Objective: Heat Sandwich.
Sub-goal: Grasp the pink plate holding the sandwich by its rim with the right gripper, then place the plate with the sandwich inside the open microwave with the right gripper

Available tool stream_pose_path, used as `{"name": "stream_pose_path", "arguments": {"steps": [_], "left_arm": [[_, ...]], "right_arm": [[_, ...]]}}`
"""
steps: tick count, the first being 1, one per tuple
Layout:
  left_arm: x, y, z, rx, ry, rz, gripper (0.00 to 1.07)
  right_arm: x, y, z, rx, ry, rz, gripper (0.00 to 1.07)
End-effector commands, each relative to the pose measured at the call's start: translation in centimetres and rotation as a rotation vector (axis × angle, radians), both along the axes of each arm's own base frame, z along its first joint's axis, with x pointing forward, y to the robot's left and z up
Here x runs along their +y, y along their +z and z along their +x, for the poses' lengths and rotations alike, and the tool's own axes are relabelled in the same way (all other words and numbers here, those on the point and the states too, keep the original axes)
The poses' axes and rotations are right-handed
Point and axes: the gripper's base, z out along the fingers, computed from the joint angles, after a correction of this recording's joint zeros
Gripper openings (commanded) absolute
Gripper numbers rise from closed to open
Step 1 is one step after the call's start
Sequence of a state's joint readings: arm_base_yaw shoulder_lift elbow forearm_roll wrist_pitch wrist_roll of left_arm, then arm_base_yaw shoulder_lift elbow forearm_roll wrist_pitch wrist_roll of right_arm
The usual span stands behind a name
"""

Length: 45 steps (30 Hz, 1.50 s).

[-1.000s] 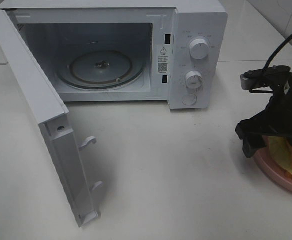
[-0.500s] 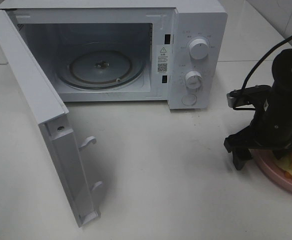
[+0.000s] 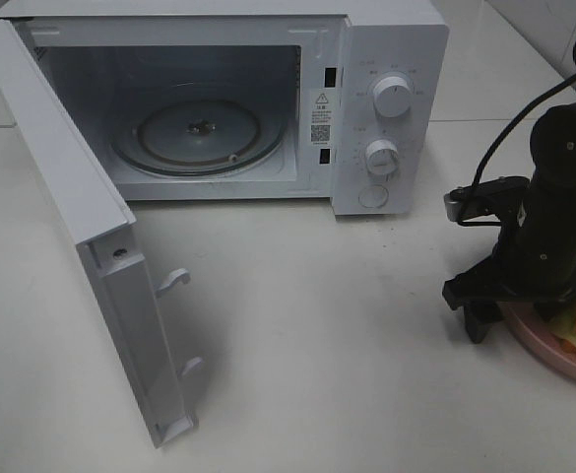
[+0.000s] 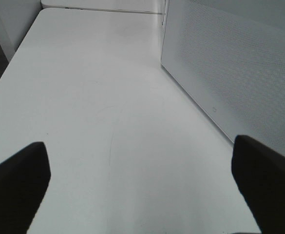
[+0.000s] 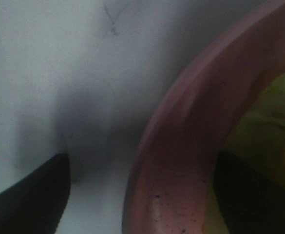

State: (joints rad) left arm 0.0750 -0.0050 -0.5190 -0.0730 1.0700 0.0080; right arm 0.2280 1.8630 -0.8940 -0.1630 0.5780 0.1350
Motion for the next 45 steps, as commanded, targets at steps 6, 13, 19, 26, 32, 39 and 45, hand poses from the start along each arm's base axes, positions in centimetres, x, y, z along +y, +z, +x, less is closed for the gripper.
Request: {"name": "stream_pose_path", "arguments": {"steps": [6,13,19,26,32,39,45], "left_arm": [[0.0,-0.1,-0.2,-0.013,-0.007,0.002,0.96],[0.0,-0.1,-0.2,-0.013,-0.007,0.002,0.96],[0.0,-0.1,-0.2,-0.013,-0.007,0.002,0.96],[0.0,-0.1,-0.2,-0.013,-0.007,0.002,0.96],[0.0,-0.1,-0.2,-0.013,-0.007,0.002,0.96],[0.0,-0.1,-0.2,-0.013,-0.007,0.002,0.96],[0.0,-0.1,-0.2,-0.013,-0.007,0.002,0.96]], "right_arm": [[-0.4,-0.1,-0.2,0.039,0.005,-0.016,0.37],[-0.4,-0.1,-0.4,0.056,0.002,-0.022,0.00],[-0.4,-0.1,-0.4,0.060,0.004,-0.024,0.00],[-0.6,0.1,-0.5,0.065,0.007,-0.050,0.00],[-1.1,0.2,-0.7,0.081,-0.022,-0.109,0.00],[-0.1,0.4,-1.3,0.099,0.021,-0.197,0.00],[0.3,0.6,-1.7,0.116,0.036,-0.263,0.00]]}}
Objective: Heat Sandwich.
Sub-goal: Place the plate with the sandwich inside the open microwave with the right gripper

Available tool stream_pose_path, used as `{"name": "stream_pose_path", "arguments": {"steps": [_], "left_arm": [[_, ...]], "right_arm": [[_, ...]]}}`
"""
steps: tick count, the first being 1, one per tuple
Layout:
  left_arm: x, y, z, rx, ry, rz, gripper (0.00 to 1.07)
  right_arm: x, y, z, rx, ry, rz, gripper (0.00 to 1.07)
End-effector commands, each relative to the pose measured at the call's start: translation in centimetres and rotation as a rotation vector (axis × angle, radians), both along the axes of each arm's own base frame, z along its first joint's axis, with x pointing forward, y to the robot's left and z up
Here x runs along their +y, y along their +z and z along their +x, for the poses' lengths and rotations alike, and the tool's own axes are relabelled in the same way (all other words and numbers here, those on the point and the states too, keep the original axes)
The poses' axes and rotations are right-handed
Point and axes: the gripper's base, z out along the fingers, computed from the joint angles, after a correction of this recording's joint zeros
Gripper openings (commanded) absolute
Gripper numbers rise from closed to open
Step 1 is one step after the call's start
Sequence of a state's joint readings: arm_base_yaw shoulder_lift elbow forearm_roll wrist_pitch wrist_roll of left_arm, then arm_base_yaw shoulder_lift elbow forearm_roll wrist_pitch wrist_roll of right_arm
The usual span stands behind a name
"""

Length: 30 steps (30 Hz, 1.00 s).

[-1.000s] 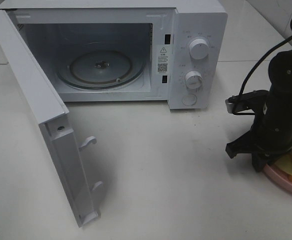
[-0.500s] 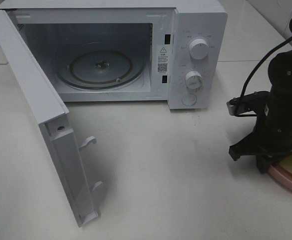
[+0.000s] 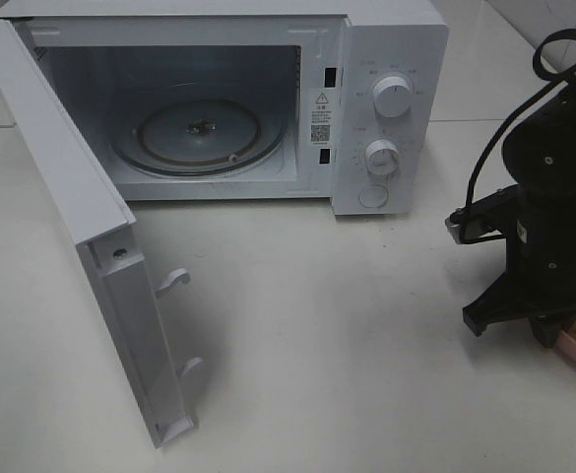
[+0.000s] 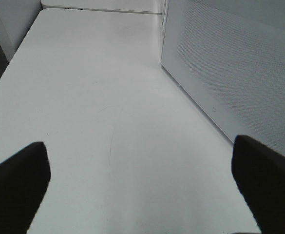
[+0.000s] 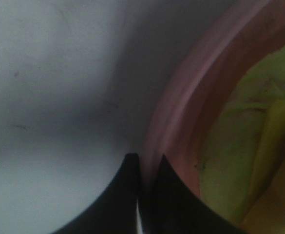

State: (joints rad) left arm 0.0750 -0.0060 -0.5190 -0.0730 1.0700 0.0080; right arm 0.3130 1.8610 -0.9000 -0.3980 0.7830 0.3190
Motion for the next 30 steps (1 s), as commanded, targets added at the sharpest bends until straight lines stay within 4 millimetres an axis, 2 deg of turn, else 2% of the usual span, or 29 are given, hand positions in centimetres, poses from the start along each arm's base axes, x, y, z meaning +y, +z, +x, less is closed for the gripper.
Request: {"name": "stream_pose_path", "arguments": {"steps": [1,6,14,30], "left_arm": [[0.0,-0.1,-0.2,-0.012,-0.007,0.002,0.96],[0.0,-0.1,-0.2,-0.012,-0.007,0.002,0.96],[0.0,-0.1,-0.2,-0.012,-0.007,0.002,0.96],[0.0,-0.1,-0.2,-0.012,-0.007,0.002,0.96]], "right_arm": [[0.0,0.0,-0.4,0.022,-0.013,-0.026,0.00],[0.2,0.7,-0.7,0.022,0.010,-0.073,0.00],[0.1,3.1,-1.4,0.000,0.012,-0.105,0.00],[1.4,4.5,-2.9,0.028,0.024,-0.104,0.00]]}}
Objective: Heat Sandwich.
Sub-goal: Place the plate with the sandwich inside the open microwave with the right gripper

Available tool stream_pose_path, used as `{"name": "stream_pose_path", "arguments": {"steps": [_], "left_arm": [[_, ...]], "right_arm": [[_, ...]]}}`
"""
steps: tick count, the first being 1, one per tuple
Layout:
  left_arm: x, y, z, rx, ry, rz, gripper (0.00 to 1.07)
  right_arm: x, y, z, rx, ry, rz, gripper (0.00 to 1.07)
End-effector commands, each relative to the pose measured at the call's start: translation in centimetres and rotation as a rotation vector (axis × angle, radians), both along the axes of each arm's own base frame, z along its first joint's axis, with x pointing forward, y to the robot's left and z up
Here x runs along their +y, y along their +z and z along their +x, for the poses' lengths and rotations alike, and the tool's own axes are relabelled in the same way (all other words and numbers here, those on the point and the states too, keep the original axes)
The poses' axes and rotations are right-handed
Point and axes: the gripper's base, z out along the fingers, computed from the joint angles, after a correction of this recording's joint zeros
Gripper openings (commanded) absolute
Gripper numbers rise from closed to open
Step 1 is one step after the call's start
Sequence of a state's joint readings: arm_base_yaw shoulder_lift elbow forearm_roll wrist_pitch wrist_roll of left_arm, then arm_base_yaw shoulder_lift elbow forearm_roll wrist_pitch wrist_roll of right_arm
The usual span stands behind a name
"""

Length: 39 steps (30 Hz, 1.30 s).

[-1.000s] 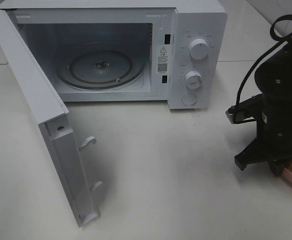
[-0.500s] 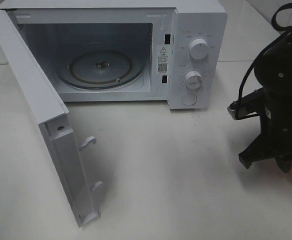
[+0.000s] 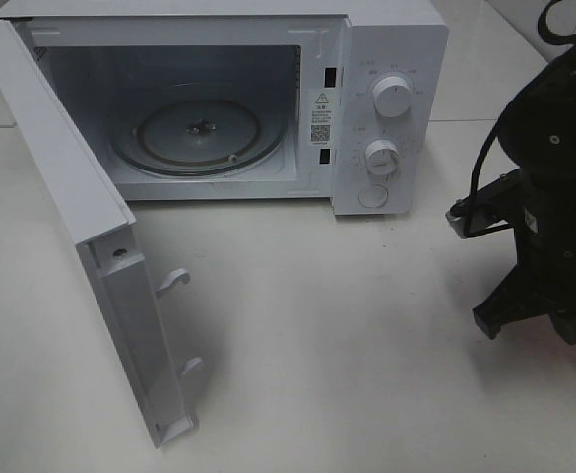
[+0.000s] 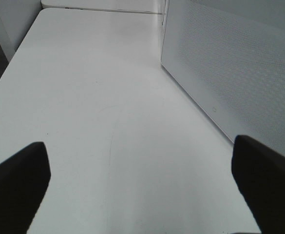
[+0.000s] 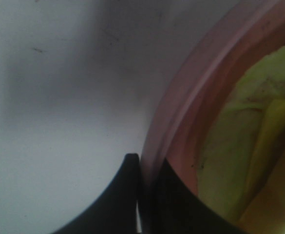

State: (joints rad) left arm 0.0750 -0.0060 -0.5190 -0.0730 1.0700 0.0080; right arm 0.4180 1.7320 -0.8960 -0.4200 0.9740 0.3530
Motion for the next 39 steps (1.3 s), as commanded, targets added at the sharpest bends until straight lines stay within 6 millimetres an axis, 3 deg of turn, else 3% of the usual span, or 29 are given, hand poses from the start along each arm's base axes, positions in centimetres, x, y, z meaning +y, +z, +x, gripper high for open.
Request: {"name": "stream_pose_path", "arguments": {"steps": [1,11,25,39], "left_arm": [[0.0,-0.1,-0.2,-0.012,-0.007,0.002,0.96],[0.0,-0.1,-0.2,-0.012,-0.007,0.002,0.96],[0.0,-0.1,-0.2,-0.012,-0.007,0.002,0.96],[0.0,-0.1,-0.2,-0.012,-0.007,0.002,0.96]], "right_arm": [[-0.3,0.8,-0.7,0.012,-0.012,-0.018,0.00],[1.9,3.5,-2.9,-0.035,0.123,-0.009,0.00],[2.6,4.1,-8.1,-0.031,0.252,-0.017,0.00],[4.6,5.1,-11.1,-0.040,0.377,-0.040,0.00]]}}
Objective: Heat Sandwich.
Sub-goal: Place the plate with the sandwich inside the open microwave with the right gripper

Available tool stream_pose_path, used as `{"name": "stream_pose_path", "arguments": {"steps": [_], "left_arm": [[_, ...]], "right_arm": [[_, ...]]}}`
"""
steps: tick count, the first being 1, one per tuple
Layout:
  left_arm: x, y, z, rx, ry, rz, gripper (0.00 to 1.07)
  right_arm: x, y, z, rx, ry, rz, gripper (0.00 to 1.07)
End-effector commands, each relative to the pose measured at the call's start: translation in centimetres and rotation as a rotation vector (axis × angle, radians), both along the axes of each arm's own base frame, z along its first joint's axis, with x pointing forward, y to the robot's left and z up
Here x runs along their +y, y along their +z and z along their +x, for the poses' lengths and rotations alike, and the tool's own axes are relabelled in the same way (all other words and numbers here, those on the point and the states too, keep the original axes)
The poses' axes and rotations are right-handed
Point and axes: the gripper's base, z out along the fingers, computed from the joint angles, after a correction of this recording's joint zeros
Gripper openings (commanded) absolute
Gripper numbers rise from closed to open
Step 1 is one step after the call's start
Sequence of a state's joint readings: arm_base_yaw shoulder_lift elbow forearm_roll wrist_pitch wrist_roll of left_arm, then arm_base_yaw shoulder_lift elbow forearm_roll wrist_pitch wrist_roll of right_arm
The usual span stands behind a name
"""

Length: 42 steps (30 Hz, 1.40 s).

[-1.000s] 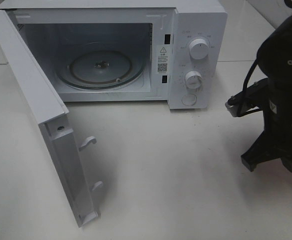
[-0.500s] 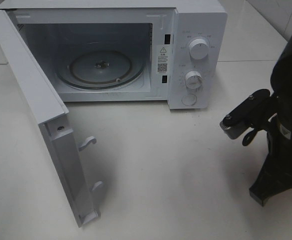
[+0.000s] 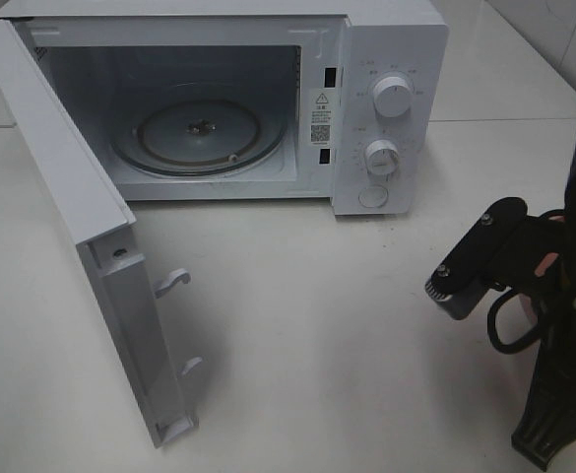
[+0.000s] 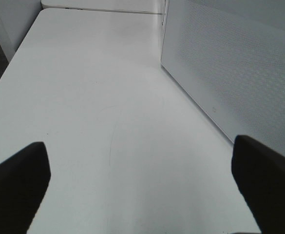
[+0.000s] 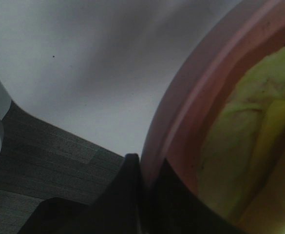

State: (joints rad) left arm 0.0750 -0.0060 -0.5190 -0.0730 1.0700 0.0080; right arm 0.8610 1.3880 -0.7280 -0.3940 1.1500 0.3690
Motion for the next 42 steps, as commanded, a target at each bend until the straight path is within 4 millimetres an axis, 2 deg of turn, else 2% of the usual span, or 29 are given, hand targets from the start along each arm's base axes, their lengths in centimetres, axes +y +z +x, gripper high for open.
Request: {"name": "stream_pose_path", "arguments": {"steps": [1,17,25,42], "left_arm": [[0.0,-0.1,-0.2,-0.012,-0.007,0.002,0.96],[0.0,-0.1,-0.2,-0.012,-0.007,0.002,0.96],[0.0,-0.1,-0.2,-0.012,-0.007,0.002,0.96],[0.0,-0.1,-0.2,-0.012,-0.007,0.002,0.96]], "right_arm": [[0.4,0.3,-0.9,-0.021,0.042,-0.023,0.00],[2.4,0.7,-3.3,-0.028,0.247,-0.011,0.00],[2.5,0.8,-3.2,-0.031,0.301,-0.023,0.00],[3.8,0.6,-2.6,-0.016,0.605,0.033,0.00]]}}
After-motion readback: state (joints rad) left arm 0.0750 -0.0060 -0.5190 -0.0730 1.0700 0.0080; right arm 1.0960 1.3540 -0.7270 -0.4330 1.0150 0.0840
